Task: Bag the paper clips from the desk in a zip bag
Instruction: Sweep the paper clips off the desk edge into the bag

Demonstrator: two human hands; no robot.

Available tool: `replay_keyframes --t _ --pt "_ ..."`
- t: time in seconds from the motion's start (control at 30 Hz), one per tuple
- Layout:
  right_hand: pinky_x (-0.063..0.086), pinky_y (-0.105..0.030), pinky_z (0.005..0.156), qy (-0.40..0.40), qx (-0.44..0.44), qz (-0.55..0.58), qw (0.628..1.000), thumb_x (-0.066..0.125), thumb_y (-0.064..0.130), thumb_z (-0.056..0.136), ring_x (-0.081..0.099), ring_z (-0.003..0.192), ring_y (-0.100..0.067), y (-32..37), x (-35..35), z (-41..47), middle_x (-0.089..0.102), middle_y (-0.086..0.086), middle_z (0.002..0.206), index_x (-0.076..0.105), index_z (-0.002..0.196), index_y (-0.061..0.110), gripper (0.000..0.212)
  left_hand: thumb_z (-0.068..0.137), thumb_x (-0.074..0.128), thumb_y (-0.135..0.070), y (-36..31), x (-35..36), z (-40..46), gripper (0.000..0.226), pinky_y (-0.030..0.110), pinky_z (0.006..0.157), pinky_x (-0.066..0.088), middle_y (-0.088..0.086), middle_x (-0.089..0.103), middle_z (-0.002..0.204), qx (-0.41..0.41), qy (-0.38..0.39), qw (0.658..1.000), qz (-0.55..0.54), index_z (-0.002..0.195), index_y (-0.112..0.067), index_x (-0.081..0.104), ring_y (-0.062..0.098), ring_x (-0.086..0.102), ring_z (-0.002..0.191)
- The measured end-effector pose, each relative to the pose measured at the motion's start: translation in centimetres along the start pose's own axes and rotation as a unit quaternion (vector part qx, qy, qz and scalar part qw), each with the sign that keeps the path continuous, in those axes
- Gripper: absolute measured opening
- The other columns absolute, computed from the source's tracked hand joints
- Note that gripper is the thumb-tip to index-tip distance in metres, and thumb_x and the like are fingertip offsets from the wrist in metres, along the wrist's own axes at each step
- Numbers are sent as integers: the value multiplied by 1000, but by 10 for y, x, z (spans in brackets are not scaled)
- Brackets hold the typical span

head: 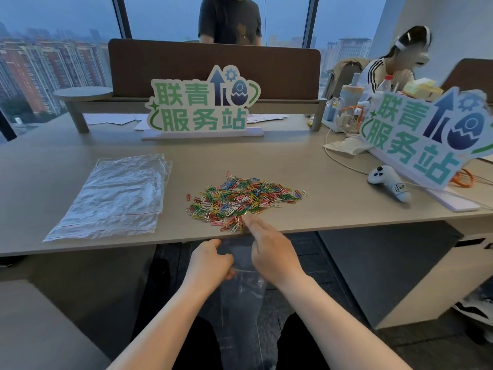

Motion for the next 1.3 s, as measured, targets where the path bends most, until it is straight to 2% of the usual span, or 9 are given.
replay_keyframes --t 0.1,0.2,0.3,0.6,0.77,0.9,1.03,1.17,1.3 --pt "18 -28 119 16 11 -4 1000 33 0 93 15 147 -9 -8 -4 16 21 5 160 25 151 17 61 81 52 -2 -1 -3 -3 51 18 48 53 12 72 72 -11 4 1000 -8 133 -7 51 9 66 45" --pt "3 -28 120 71 15 -32 997 31 11 98 -2 149 -13 -11 -4 32 5 4 162 15 154 18 58 82 51 -1 -3 -6 -7 55 15 47 52 11 72 72 -9 6 1000 -14 136 -8 48 9 65 47" --pt "-1 -32 119 112 28 -56 992 27 22 101 -8 149 -18 -10 0 42 0 1 163 12 154 20 55 83 52 -2 -4 -9 -9 59 15 48 52 11 72 73 -17 3 1000 -16 141 -7 41 10 66 49" --pt "1 -31 121 120 9 -74 990 22 28 102 -4 149 -13 -1 14 40 5 2 163 13 154 18 53 84 52 -3 -4 -13 -13 55 16 47 50 9 71 64 -27 -10 999 -27 138 -7 45 11 65 47" --pt "2 -31 121 121 -5 -58 991 24 26 102 -3 149 -12 6 18 30 7 1 163 15 153 16 53 85 50 -4 0 -15 -12 52 33 61 61 3 70 74 -27 -23 998 -45 137 -6 48 20 71 57" --pt "1 -31 121 120 -15 -52 991 25 24 102 -4 149 -13 12 19 22 8 0 163 17 153 13 53 88 47 -1 1 -17 -12 51 37 66 61 9 71 73 -43 -29 996 -70 138 -4 44 25 72 64" --pt "3 -31 121 123 -23 -44 991 26 23 102 0 149 -14 18 20 16 10 -1 162 17 153 13 53 85 47 3 -1 -19 -16 45 37 64 61 10 70 84 -37 -29 997 -62 129 -5 53 26 72 66" --pt "4 -27 120 114 -39 -18 993 28 17 100 3 149 -10 25 20 9 13 2 162 20 152 15 53 80 49 4 -1 -19 -14 39 45 68 61 7 70 85 -30 -24 998 -56 116 -6 62 29 73 66" --pt "6 -21 117 62 -25 25 997 31 8 97 6 148 -6 22 7 11 17 5 161 23 152 17 56 80 48 6 -1 -20 -16 48 39 66 62 2 67 87 -31 -22 997 -64 126 -5 56 25 73 63"
Point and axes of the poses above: each hand's wrist, its own z-axis towards the middle knuckle, its own x-axis out of the palm, y = z × x, the point moved 2 cm from there along z, towards the middle knuckle
